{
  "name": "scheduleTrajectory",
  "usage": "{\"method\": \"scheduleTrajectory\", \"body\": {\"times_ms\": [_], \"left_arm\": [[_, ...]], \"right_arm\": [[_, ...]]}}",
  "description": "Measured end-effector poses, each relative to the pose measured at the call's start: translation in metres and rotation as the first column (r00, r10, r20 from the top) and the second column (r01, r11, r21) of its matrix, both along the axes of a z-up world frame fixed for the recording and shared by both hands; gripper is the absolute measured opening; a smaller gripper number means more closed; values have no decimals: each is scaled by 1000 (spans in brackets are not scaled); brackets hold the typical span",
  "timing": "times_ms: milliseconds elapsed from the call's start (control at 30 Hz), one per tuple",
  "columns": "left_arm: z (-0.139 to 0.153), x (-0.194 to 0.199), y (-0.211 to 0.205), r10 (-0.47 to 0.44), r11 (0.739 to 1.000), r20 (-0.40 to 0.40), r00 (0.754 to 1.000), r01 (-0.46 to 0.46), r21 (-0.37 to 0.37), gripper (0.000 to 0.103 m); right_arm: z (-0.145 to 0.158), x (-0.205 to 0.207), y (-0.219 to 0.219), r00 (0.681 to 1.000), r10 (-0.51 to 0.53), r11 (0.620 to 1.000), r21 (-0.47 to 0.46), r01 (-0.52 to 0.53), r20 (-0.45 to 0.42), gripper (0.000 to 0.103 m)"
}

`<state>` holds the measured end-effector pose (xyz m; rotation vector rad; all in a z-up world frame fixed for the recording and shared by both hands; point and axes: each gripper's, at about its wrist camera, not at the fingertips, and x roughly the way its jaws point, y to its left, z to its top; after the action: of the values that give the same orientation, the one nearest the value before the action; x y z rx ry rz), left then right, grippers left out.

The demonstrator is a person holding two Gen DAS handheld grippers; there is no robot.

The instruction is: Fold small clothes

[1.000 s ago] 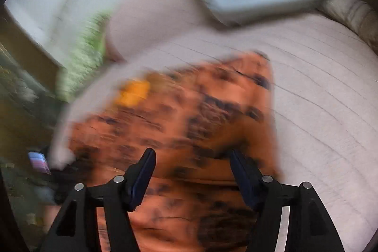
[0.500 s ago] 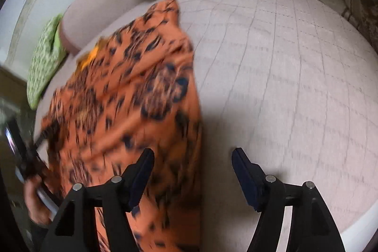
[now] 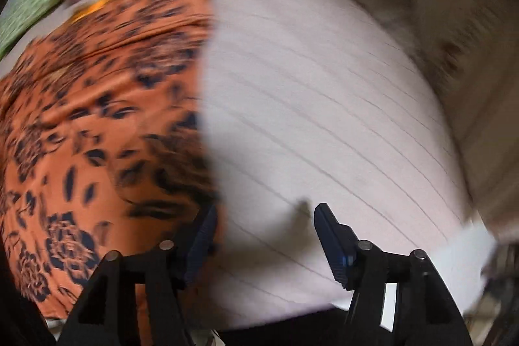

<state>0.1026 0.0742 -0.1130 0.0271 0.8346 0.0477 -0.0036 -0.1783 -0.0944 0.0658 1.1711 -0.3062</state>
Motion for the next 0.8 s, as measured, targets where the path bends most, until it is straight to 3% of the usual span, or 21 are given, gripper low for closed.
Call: {"method": "scheduleTrajectory", "body": {"times_ms": [100, 167, 200, 267, 333, 367, 433, 533, 633, 733, 800], "left_arm": [[-5, 2, 4, 2, 1000, -30, 1000, -3, -19, 74], [-9, 2, 5, 2, 1000, -46, 999, -3, -26, 74], [-9, 1, 6, 2, 999, -49, 999, -3, -32, 74], [-7, -1, 10, 4, 999, -47, 999, -6, -46, 74], [-4, -3, 20, 18, 997, -45, 999, -21, -75, 74], [-2, -4, 30, 36, 993, -45, 998, -41, -107, 74], [4, -5, 51, 84, 982, -32, 996, -88, -169, 74], [19, -8, 97, 229, 929, 21, 973, -212, -304, 74], [26, 2, 144, 369, 834, 19, 929, -322, -448, 82], [22, 38, 185, 389, 747, -30, 921, -334, -575, 82], [18, 67, 209, 394, 703, -46, 918, -333, -629, 82]], "right_arm": [[31, -14, 37, 979, 134, 983, 106, -151, 155, 66], [39, -16, 66, 949, 245, 936, 206, -285, 201, 67], [32, -15, 78, 942, 282, 917, 237, -321, 184, 67], [-2, -14, 69, 965, 258, 940, 223, -260, 39, 67], [-39, -26, 34, 988, 102, 976, 203, -77, -119, 65], [-35, -36, 23, 994, 66, 978, 205, -47, -88, 63], [-17, -50, 13, 998, -6, 995, 96, 12, -56, 64], [27, -56, 27, 990, 31, 995, 92, -44, 138, 64], [51, -44, 62, 951, 151, 986, 23, -163, 271, 70], [45, -15, 104, 904, 295, 950, 3, -311, 308, 72], [20, 12, 126, 894, 346, 930, 22, -367, 284, 72]]}}
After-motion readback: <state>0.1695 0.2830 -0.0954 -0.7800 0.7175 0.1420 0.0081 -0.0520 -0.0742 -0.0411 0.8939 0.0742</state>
